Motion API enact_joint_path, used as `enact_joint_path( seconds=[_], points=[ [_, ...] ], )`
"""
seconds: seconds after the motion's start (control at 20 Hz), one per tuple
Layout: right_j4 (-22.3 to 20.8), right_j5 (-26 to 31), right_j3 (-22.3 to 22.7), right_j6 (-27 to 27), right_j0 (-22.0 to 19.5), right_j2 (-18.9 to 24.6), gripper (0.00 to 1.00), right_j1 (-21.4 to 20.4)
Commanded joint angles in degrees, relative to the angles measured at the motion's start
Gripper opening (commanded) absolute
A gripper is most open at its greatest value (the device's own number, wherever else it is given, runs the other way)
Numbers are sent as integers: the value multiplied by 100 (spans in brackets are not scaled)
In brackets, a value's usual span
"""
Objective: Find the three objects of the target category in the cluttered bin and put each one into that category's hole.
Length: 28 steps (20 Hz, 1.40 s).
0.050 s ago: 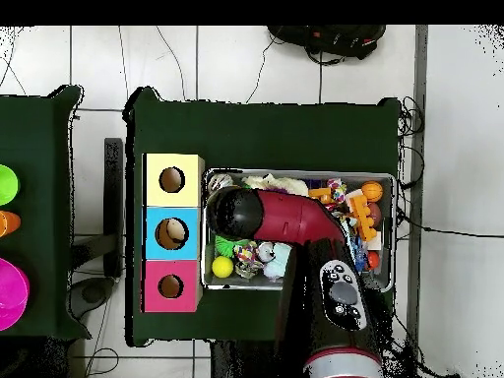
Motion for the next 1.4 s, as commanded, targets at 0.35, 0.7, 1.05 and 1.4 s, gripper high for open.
enact_joint_path(
  seconds=[0.35, 0.7, 1.05, 1.4],
  points=[
    [-51, -1934, 868, 1405, 274, -2, 100, 231],
    [-16, -2176, 982, 1177, 283, 59, 100, 331],
    [471, -1561, 365, 1548, 1153, -1055, 100, 967],
    [488, -1380, 390, 1028, 892, -744, 100, 907]
  ],
)
